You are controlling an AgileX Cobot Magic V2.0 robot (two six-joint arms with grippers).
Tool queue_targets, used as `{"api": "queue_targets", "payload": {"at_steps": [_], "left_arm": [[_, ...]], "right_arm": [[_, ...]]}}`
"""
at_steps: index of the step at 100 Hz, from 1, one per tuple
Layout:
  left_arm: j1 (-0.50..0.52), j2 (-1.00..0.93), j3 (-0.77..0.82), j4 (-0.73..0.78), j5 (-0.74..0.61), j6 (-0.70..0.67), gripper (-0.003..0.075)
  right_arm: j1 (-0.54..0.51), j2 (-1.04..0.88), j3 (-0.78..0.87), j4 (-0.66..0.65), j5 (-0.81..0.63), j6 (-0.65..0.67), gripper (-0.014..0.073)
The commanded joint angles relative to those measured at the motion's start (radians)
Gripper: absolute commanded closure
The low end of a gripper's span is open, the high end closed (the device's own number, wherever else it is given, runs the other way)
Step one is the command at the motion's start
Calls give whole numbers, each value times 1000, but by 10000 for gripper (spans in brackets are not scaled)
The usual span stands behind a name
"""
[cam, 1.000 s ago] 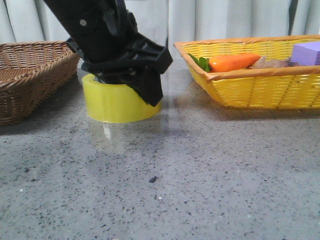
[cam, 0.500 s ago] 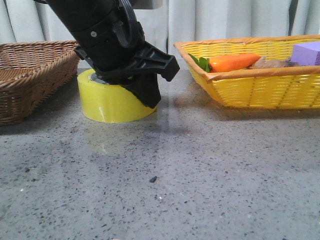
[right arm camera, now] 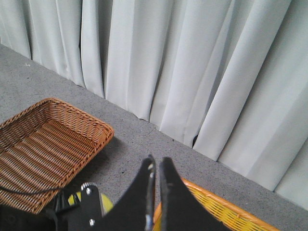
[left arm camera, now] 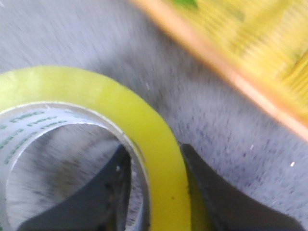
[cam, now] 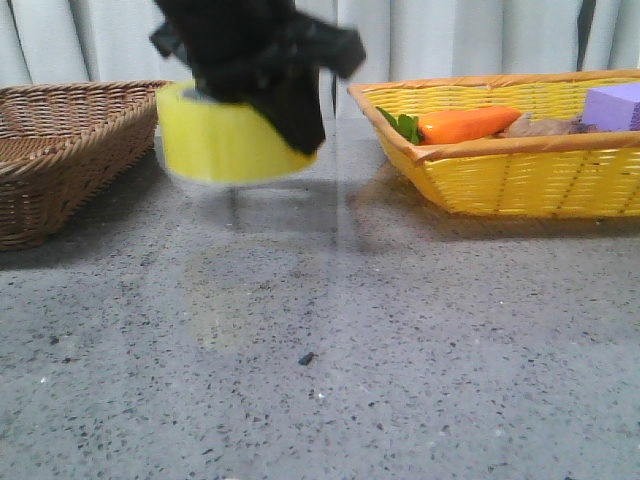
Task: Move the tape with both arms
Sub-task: 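Lift the tape roll with the left gripper and drop it into the brown basket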
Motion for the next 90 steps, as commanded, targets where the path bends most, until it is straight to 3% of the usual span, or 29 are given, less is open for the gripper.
{"api": "queue_targets", "payload": {"at_steps": [1,18,50,66,90], "left_arm": [[17,-93,-78,20,-39,-3,741],[83,-178,-113,59,36,-3,741],[346,-275,-105,65,191,-3,741],[422,-275,-20,65,167,-1,741],[437,-273,187,47,-29,-1,741]], "right_arm": [[-7,-27,-16,-30,-71,-9,668],[-7,-27,-9,-30,-71,-9,668],[-7,-27,70,-30,-113,-9,668],[-7,-27,82,-30,-128,-9,668],[-7,-27,82,-30,-138,-9,668]]}}
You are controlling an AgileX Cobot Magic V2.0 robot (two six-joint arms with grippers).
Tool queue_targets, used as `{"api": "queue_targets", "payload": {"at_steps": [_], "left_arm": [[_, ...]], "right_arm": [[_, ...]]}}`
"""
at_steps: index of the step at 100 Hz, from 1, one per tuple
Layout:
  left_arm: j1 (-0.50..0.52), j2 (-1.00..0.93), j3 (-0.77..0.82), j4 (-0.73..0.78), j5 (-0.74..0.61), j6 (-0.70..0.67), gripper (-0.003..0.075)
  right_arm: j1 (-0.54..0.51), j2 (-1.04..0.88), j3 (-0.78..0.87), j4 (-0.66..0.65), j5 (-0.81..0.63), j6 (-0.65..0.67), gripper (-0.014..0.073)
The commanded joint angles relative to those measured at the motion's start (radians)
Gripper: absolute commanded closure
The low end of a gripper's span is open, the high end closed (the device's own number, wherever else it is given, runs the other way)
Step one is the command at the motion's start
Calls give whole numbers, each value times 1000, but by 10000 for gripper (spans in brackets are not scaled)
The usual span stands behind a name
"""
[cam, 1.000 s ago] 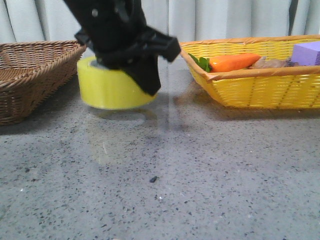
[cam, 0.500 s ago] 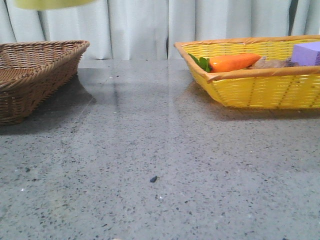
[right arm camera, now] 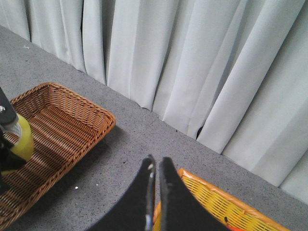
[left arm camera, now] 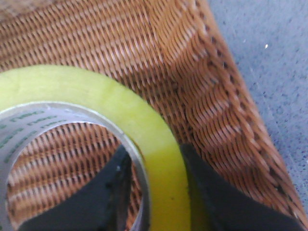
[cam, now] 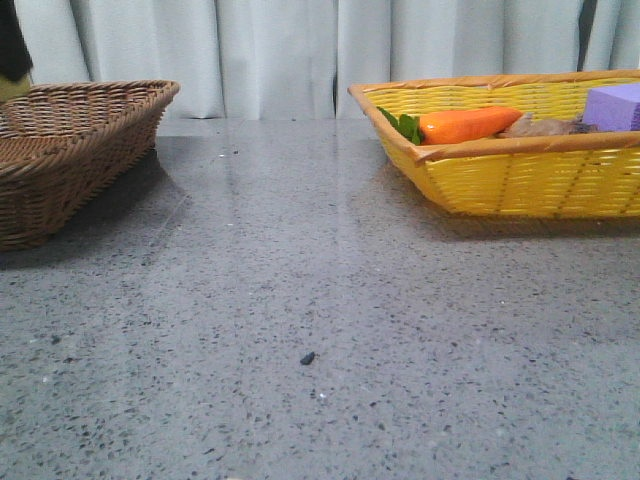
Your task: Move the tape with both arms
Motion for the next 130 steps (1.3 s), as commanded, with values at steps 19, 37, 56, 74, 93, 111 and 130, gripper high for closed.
{"api": "queue_targets", "payload": {"at_steps": [19,37,56,74,93,111,130], "left_arm": [[2,-40,83,-13,-217,-1,739],[2,-36,83,-32,-222,-1,573],[2,-36,79,-32,-221,-1,332],[2,-63,73,-26,-215,-1,333],[2,-202,73,-84,-224,-1,409],[2,-387,96,-145,-225,-1,703],[2,-605,182,-147,-256,-1,741]], "right_arm": [[-7,-27,-18,-28,-86,-9,668],[-7,-27,-18,-28,-79,-9,668],[-9,-27,-18,-31,-48,11,668],[-9,-38,-18,-34,-17,11,668],[-9,-106,39,-34,-27,11,668],[-9,-255,233,-34,-99,17,668],[-9,-473,554,-35,-254,58,668]]}}
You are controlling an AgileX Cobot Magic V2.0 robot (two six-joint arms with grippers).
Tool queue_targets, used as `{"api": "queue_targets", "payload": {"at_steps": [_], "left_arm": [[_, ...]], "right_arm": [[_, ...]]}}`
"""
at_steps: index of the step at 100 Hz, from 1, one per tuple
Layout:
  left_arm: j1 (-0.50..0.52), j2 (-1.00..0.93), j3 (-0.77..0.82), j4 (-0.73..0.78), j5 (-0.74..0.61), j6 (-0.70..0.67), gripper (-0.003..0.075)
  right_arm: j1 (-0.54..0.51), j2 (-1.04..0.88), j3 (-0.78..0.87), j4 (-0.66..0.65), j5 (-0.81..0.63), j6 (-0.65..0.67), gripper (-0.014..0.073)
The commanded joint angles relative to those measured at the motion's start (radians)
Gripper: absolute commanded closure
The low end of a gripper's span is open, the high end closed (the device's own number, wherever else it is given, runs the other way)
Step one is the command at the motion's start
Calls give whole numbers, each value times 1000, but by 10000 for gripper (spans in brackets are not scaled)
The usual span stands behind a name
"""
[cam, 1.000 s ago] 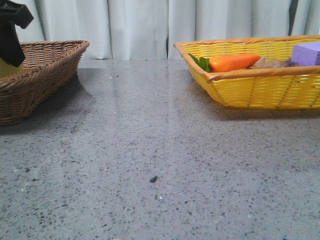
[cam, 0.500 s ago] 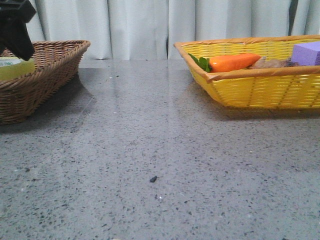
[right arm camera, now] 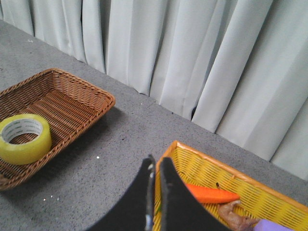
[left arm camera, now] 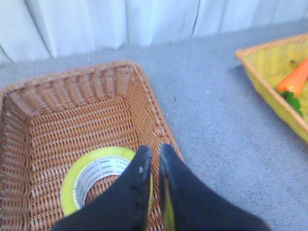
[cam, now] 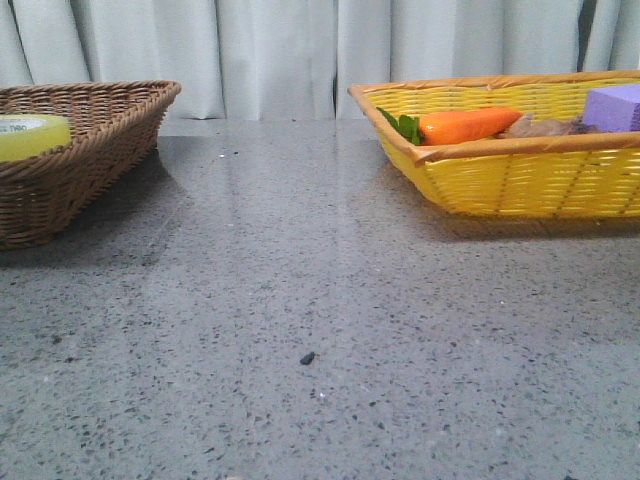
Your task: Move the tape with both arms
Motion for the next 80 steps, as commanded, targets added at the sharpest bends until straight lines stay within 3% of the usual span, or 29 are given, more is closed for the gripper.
{"api": "queue_targets", "payload": {"at_steps": [1,20,41,80], "left_arm": [[2,-99,22,-17,-92,-1,741],[2,-314,194,-32,-174,-1,741],[2,-539,391,-52,-198,-1,741],[2,-939,693,-58,-300,-1,741]], "right_arm": [[-8,-117,122,-29,-165,13,668],[-8,-352,467,-30,-330,68,668],[-8,-613,765,-35,-400,70,668],[-8,-1005,1075,-81,-444,77,668]]}}
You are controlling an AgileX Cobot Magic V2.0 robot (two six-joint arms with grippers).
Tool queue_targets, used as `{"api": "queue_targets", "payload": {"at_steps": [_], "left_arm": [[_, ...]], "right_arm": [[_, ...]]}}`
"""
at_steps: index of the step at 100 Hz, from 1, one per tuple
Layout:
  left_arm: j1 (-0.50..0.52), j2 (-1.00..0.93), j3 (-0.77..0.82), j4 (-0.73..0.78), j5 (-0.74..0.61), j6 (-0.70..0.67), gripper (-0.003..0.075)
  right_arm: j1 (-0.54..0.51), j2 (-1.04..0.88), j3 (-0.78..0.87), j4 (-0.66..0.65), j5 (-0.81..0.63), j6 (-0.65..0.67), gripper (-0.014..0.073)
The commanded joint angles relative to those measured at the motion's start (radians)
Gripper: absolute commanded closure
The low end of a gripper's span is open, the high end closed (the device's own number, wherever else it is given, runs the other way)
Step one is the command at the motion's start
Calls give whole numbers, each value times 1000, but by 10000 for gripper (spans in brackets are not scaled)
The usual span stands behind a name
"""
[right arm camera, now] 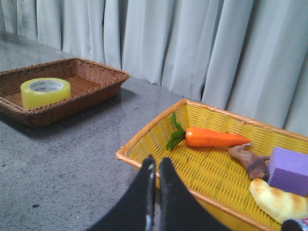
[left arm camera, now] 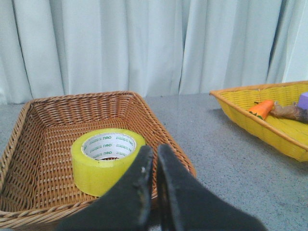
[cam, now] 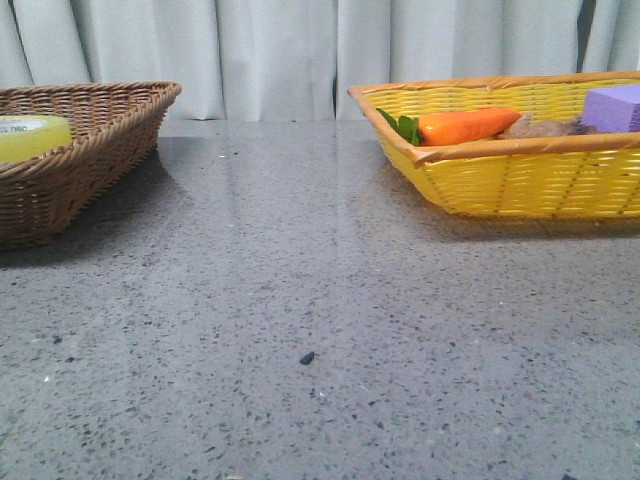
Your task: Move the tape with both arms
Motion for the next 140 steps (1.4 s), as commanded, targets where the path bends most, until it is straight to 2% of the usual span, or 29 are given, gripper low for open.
{"api": "queue_targets", "payload": {"at_steps": [1,22,83,90,99,112,119,130,135,140], "left_arm": [[2,-49,15,-13,-95,-3,741],[2,-72,41,-13,-93,-3,741],[2,-72,58,-13,-111,-3,741],[4,-74,92,0,-154,-3,741],[31,-75,160,68,-280,-12,741],[124,-75,294,101,-515,-69,741],[177,-82,357,101,-579,-69,741],[239,-88,426,101,-560,-69,741],[253,-88,421,101,-452,-69,741],[266,-88,425,101,-400,-69,741]], "right_arm": [[-8,-43,22,-57,-102,5,668],[-8,-94,72,-66,-104,5,668],[-8,-94,72,-66,-101,5,668],[-8,-94,72,-66,-101,5,668],[-8,-94,72,-66,-101,5,668],[-8,-94,72,-66,-101,5,668],[-8,-94,72,-66,-101,5,668],[-8,-94,72,-66,-101,5,668],[-8,-94,72,-66,-101,5,668],[-8,-94,72,-66,-101,5,668]]}}
